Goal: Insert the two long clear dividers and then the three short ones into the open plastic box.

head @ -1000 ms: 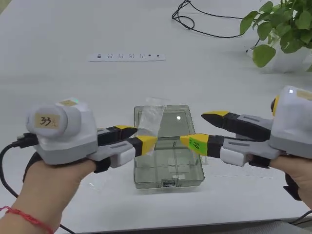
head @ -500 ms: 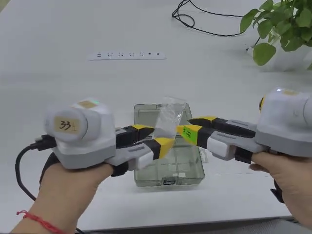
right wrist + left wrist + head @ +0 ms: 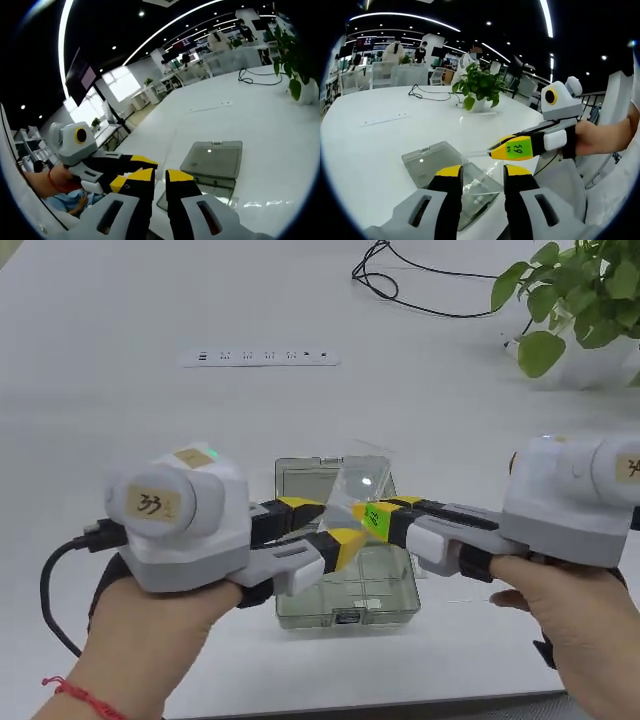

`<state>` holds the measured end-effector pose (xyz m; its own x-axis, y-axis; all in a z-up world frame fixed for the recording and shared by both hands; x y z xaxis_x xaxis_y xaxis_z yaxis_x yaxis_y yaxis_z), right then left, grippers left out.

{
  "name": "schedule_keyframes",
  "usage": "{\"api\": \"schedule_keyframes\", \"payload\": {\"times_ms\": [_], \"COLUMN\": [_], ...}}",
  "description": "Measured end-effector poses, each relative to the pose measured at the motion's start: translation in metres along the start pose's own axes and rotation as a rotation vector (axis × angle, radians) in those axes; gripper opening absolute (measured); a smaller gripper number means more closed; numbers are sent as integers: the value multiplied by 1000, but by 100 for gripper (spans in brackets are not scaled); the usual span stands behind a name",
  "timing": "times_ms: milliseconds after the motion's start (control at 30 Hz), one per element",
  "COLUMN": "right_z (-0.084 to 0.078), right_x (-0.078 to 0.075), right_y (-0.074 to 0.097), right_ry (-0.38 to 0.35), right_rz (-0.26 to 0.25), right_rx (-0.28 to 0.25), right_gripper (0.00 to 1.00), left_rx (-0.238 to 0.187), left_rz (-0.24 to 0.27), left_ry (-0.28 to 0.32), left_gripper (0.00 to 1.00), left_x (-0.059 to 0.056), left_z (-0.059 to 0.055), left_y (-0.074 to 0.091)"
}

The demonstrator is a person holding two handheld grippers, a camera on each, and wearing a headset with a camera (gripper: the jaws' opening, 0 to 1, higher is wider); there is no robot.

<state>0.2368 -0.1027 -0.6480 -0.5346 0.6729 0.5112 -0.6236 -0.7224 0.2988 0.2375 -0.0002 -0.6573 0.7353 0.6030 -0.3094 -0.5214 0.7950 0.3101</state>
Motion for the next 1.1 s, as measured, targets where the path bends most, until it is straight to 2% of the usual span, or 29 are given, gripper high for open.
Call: {"api": "schedule_keyframes", "payload": {"times_ms": [100, 200, 300, 367, 467, 833, 1100], "right_z": [-1, 0, 1, 2, 2, 5, 7], "right_x": [2, 3, 4, 4, 5, 4, 4], "right_y": [-1, -1, 0, 1, 1, 2, 4], "right_ry": [-15, -66, -68, -66, -65, -62, -54], "right_rz": [-15, -33, -36, -38, -38, -44, -44], "right_rx": [-6, -19, -22, -22, -19, -24, -4], "right_gripper": [8, 7, 7, 7, 7, 7, 7], "left_rx": [3, -9, -17, -24, -19, -14, 1], "left_rz": [3, 4, 5, -8, -12, -31, -40], "left_ry": [-5, 14, -3, 31, 7, 21, 2], "left_gripper": [30, 31, 26, 28, 30, 32, 34], "left_x": [1, 0, 2, 0, -2, -5, -1], "left_z": [0, 0, -1, 0, 0, -3, -10], "left_y": [-1, -1, -2, -1, -1, 0, 4]}}
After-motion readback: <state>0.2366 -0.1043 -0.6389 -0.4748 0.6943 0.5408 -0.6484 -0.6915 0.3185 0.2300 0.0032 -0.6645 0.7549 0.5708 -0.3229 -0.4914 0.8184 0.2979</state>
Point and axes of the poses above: the centre of the closed fingertips' face, and the gripper's own axes: y roughly backward along the fingers, x roughly to its left, z roughly out of its top, the point moved 6 cm from there along y, roughly backward along the fingers, and after that the axes turned 5 degrees about -x, right-handed, at the moved point
